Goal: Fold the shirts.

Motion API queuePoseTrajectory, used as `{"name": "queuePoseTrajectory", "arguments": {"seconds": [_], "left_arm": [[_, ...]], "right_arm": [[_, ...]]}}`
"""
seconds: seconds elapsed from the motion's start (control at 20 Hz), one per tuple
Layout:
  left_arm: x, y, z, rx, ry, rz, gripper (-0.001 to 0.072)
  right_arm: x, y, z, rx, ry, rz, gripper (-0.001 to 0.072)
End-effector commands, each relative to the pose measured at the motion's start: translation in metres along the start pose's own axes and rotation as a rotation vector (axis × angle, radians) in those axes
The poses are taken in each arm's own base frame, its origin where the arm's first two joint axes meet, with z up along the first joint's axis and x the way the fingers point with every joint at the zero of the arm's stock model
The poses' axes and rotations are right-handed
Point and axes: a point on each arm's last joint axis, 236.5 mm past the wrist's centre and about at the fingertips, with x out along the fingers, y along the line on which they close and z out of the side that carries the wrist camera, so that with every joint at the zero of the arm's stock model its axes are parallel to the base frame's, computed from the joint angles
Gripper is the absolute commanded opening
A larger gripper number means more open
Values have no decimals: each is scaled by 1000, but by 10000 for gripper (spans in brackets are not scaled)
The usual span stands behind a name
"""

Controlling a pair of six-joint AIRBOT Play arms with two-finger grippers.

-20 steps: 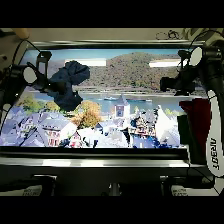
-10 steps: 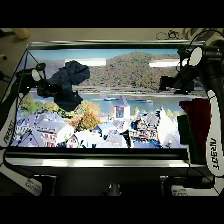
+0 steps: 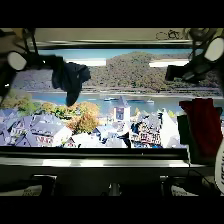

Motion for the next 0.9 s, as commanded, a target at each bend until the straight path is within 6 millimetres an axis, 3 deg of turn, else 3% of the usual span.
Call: {"name": "queuePoseTrajectory", "arguments": {"seconds": [0.0, 0.05, 0.15, 0.3, 0.35, 0.4, 0.45, 0.5, 0.55, 0.65, 0.7, 0.75, 0.85], "left_arm": [[-122, -130, 32, 125, -203, -242, 29], [-122, -157, 7, 115, -153, -301, 29], [-88, -190, -61, 78, 11, -355, 29], [-10, -201, -202, 3, 328, -311, 35], [6, -204, -244, -12, 434, -301, 206], [14, -212, -278, -44, 543, -304, 720], [15, -217, -290, -48, 613, -318, 720], [12, -218, -279, 24, 614, -345, 720], [9, -208, -250, 97, 564, -342, 720], [7, -144, -170, 158, 416, -187, 720], [6, -101, -145, 126, 394, -95, 720], [6, -53, -140, 60, 420, -15, 720], [12, 35, -169, -102, 541, 115, 720]], "right_arm": [[-98, -2, 23, -8, -245, -1, 671], [-123, -2, 18, 8, -284, 5, 671], [-153, -5, 2, 17, -300, 0, 671], [-156, -11, -32, 20, -180, -24, 671], [-148, -12, -44, 21, -114, -31, 671], [-140, -13, -50, 22, -67, -36, 672], [-129, -13, -52, 22, -26, -41, 672], [-117, -13, -52, 15, 9, -44, 672], [-102, -13, -52, 6, 46, -46, 673], [-61, -8, -63, 1, 151, -27, 682], [-34, -2, -75, 1, 221, -1, 690], [-10, 4, -89, -6, 289, 29, 693], [34, 27, -129, -12, 444, 136, 693]]}}
